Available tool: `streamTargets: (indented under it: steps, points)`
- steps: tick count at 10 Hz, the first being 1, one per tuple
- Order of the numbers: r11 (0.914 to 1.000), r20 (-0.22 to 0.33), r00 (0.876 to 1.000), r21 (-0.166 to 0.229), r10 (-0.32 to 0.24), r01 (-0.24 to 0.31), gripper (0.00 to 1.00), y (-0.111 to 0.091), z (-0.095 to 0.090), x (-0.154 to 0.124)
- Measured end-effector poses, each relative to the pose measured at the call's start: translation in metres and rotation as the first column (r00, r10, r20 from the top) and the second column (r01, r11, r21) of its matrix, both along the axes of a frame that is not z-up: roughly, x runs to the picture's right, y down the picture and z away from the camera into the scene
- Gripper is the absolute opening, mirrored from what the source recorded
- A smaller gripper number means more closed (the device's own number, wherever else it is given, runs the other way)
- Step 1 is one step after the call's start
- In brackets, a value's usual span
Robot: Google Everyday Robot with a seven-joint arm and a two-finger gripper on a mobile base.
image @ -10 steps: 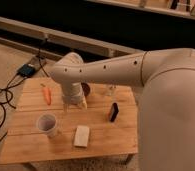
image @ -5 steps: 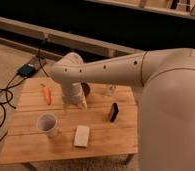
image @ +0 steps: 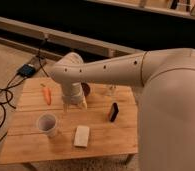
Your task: Push the eraser across the table
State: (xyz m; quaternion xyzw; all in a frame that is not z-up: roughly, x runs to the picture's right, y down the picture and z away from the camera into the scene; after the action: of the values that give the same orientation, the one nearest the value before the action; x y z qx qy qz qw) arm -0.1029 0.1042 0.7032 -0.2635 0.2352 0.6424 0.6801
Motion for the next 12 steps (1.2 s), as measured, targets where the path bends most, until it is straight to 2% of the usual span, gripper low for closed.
streamTargets:
  steps: [3,6,9,12]
  points:
    - [1.0,-0.007,1.0,0.001,0.003,-0.003,0.65,-0.004,0.004,0.009]
    - [0.9992,-0.026,0.999,0.033,0.021,-0.02,0.65,-0.028,0.019,0.044]
    - [0.9963,-0.054,0.997,0.07,0.053,-0.049,0.65,-0.051,0.029,0.09]
    - [0.9903,-0.114,0.988,0.104,0.104,-0.092,0.65,-0.064,0.03,0.146]
